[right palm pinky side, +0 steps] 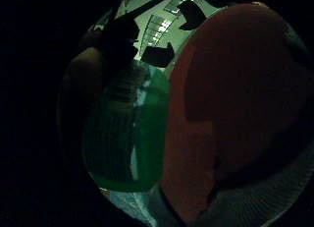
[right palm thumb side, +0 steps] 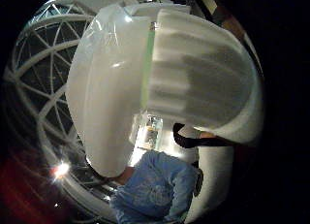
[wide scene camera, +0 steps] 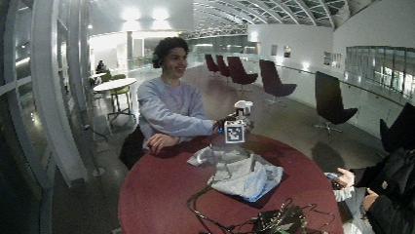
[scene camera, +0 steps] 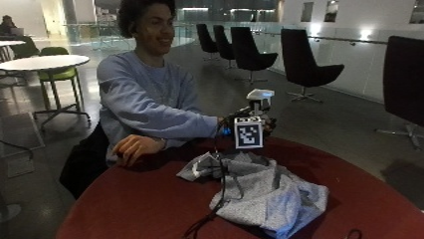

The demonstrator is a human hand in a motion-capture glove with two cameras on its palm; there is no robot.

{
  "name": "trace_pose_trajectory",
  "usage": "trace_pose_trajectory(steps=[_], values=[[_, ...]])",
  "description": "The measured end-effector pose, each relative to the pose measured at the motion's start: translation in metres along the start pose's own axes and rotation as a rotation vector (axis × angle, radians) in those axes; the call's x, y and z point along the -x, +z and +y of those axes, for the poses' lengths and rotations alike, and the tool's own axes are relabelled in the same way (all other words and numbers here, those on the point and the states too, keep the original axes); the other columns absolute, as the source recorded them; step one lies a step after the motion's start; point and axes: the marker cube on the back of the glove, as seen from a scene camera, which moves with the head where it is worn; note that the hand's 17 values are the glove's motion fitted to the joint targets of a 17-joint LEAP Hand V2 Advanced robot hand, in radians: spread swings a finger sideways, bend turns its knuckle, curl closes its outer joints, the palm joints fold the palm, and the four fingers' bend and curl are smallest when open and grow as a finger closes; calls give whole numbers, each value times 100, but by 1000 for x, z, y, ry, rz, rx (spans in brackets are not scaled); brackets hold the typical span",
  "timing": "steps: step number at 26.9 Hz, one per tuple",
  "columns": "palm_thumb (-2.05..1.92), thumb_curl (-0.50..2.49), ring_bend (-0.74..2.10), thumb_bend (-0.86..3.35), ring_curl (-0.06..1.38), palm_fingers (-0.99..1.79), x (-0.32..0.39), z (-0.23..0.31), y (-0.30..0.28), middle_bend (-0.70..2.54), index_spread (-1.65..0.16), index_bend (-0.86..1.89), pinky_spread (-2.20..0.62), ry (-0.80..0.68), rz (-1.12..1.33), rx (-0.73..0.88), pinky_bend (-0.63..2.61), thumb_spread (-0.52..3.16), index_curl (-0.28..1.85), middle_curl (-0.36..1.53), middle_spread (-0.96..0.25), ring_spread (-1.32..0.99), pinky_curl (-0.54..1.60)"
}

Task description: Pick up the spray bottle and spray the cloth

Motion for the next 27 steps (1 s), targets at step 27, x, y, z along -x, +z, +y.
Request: trace_pose_trajectory(steps=[27], values=[[90, 52, 30, -1, 32, 68, 36, 61, -57, 19, -31, 15, 19, 42, 221, -27, 19, 100, 38, 40, -2, -3, 28]])
